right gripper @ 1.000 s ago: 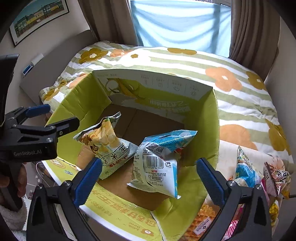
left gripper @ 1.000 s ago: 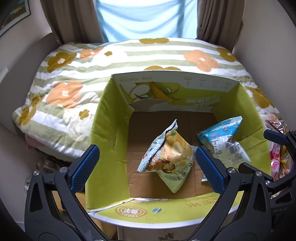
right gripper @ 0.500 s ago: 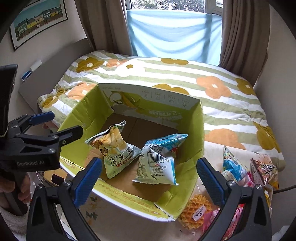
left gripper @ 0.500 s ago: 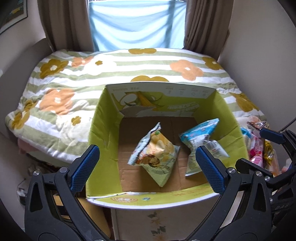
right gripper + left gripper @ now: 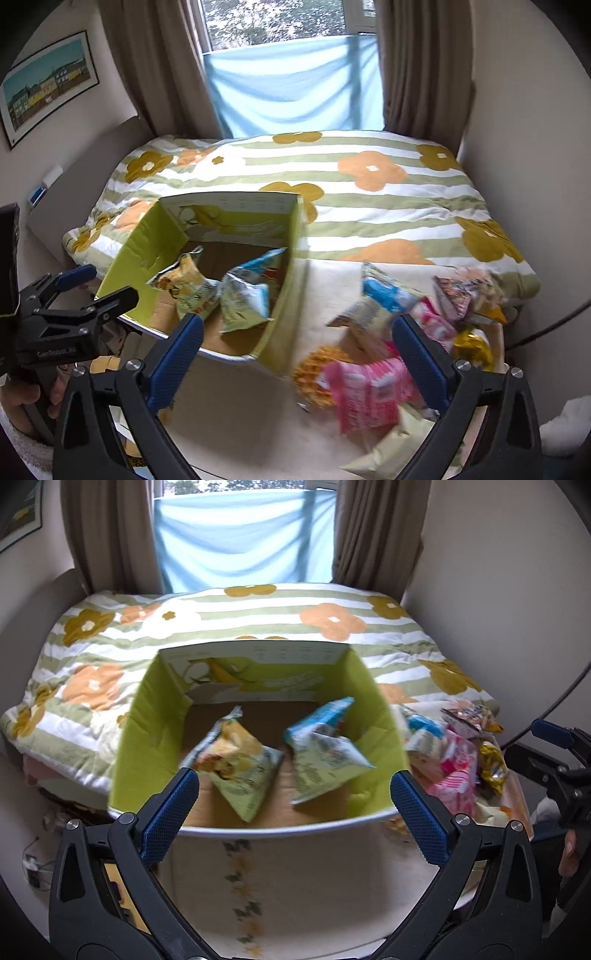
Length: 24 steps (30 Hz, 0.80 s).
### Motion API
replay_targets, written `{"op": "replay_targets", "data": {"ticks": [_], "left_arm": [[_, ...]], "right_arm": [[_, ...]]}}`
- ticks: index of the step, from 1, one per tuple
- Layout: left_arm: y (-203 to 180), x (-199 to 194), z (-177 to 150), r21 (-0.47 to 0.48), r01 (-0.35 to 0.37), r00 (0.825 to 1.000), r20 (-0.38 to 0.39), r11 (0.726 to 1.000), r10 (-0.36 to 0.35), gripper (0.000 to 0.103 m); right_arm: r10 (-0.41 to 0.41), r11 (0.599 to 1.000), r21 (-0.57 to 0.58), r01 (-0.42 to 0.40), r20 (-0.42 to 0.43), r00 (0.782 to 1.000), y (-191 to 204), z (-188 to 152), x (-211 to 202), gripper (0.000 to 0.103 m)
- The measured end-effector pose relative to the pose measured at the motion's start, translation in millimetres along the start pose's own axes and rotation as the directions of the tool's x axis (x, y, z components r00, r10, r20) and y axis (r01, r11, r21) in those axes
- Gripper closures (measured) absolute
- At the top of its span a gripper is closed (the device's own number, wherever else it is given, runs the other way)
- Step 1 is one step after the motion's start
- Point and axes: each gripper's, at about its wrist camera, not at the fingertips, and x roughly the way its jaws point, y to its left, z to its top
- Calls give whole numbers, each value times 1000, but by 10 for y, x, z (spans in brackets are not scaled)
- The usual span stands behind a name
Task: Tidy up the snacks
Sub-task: 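Return both tools to the tray and reach into the snack pile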
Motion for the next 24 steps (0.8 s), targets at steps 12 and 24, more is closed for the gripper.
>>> {"op": "replay_targets", "data": {"ticks": [12,24], "left_arm": [[-1636,-109,-534,23,84,996,-24,996,-84,0],[-2606,301,-1106,93,128,985,-130,987,-116,0]], "right_arm": [[11,1000,-9,-11,-2,1000,-1292,-330,-482,1],[84,995,54,-79,-107,991,-2169,-777,-213,1]]}}
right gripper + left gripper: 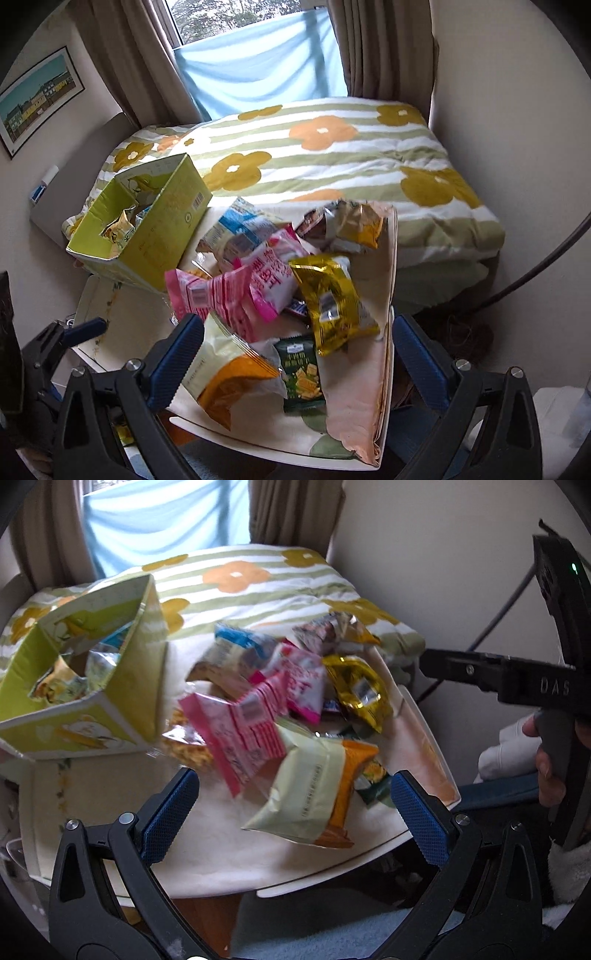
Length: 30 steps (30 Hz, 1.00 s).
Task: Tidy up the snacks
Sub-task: 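Return both tools to the tray and reach into the snack pile, then grasp a cream-orange bag with left gripper while right gripper grasps gold bag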
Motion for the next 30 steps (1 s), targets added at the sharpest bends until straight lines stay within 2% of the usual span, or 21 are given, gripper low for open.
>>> {"op": "replay_targets", "data": {"ticks": [7,14,16,17,18,19,20,24,30], "left_arm": [[-97,462,-84,30,19,997,-82,999,-17,1],[-104,866,-130,50,18,984,-179,999,-9,17],[-95,935,-149,44,38,979,-200,998,-28,17],[-92,955,-153,40,46,978,-205,998,-37,18],[-93,964,-155,40,54,978,-206,998,-45,22],[-94,972,-156,41,72,976,-208,997,-62,31],[-108,982,-158,46,78,975,-212,996,-66,34],[-158,978,-152,87,72,975,-214,994,-52,36],[-167,984,-137,83,81,973,-221,993,-61,39]], "right_arm": [[-7,999,-36,5,-59,998,-122,-76,379,1],[-3,999,-49,-3,-118,993,-240,-62,785,1],[5,999,-43,-11,-134,991,-282,-52,895,1],[6,999,-42,-12,-140,990,-304,-51,942,1],[5,999,-41,-12,-146,989,-323,-49,983,1],[3,999,-42,-10,-156,988,-342,-49,1031,1],[1,999,-43,-8,-163,987,-356,-46,1069,1],[8,999,-52,-18,-186,983,-408,-37,1229,1],[12,997,-68,-26,-195,981,-433,30,1400,1]]}}
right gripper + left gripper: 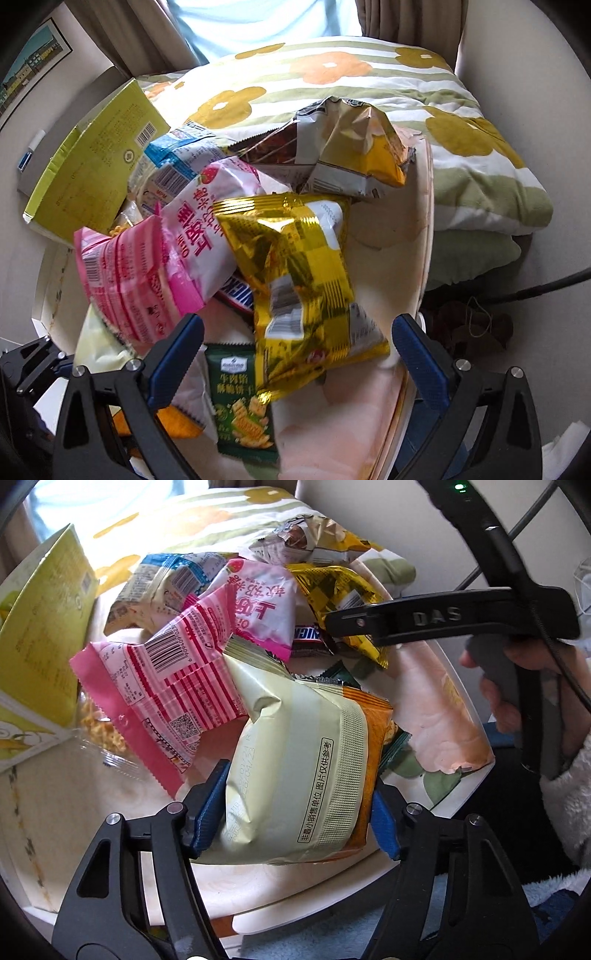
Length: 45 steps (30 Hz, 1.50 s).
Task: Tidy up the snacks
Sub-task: 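Grasp a cream-orange bag with left gripper while right gripper grasps gold bag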
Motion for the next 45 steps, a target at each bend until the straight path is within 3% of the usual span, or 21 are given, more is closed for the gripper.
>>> {"op": "replay_targets", "data": {"ticks": [5,9,13,22,28,35,39,45], "left_arm": [[0,-43,-10,4,-9,1000,5,1000,9,39],[37,-74,9,-15,-14,1000,8,1000,14,39],[69,-115,13,-32,-14,1000,11,999,15,39],[89,-275,-24,-51,-16,999,35,999,18,39],[127,-531,-11,-94,6,996,89,996,3,39],[282,-920,66,-159,-9,985,167,987,36,39],[481,-1195,159,-217,-9,974,219,976,57,39],[919,-1633,359,-271,-26,944,310,962,113,39]], "right_arm": [[18,1000,-21,-19,-13,1000,-21,115,97,6],[25,999,-36,-27,-40,999,-7,151,194,33],[6,998,-58,-8,-30,1000,26,124,211,42],[1,998,-57,0,4,1000,97,-11,23,50],[-4,998,-59,7,54,999,241,-43,-338,50],[39,995,-97,-27,133,990,490,76,-840,50],[70,988,-147,-44,173,982,706,214,-1061,50],[108,975,-214,-56,238,965,1110,496,-1288,50]]}}
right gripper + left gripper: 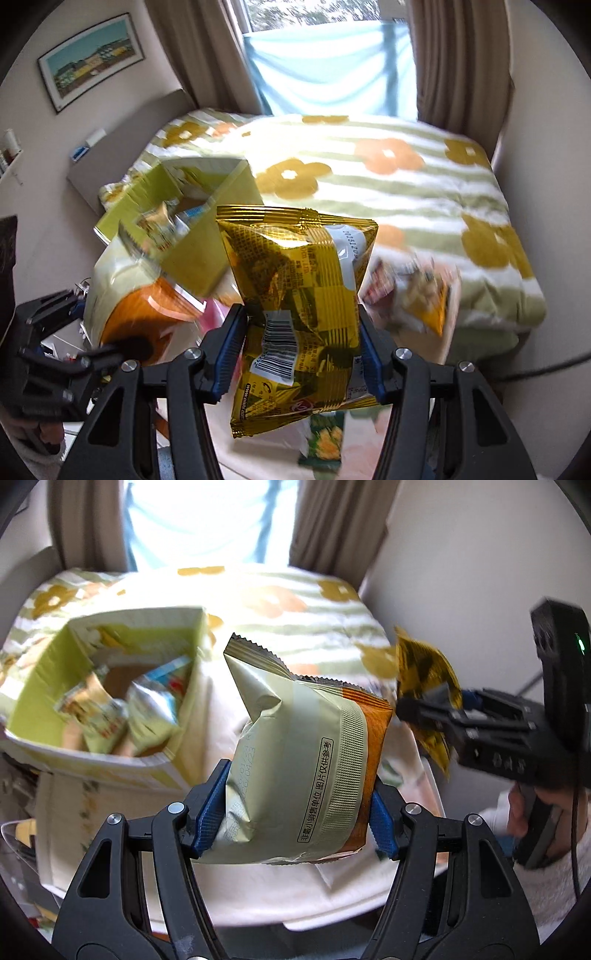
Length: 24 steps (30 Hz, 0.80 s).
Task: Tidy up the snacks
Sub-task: 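Grasp a cream-orange bag with left gripper while right gripper grasps gold bag, then carry both bags over the yellow box and open both grippers to drop them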
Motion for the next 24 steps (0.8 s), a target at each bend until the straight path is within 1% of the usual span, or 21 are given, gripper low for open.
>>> {"op": "replay_targets", "data": {"ticks": [3,6,10,14,19,24], "left_arm": [[286,-121,201,-26,-14,999,49,1000,15,39],[629,-195,409,-48,-24,997,78,999,27,39],[1143,-217,665,-66,-35,996,80,997,40,39],[1666,-207,889,-80,-42,996,81,996,48,39],[2270,-14,1138,-80,-48,998,37,996,51,39],[2699,327,1318,-44,-64,997,-42,997,62,39]], "right_arm": [[13,1000,-24,-12,28,1000,205,232,19,50],[30,999,-42,-28,48,998,446,461,125,50],[44,998,-54,-41,60,997,795,757,373,50],[62,997,-48,-60,37,997,1116,1024,709,50],[71,997,-12,-71,2,998,1407,1272,1154,50],[42,998,37,-41,-35,999,1552,1359,1487,50]]}}
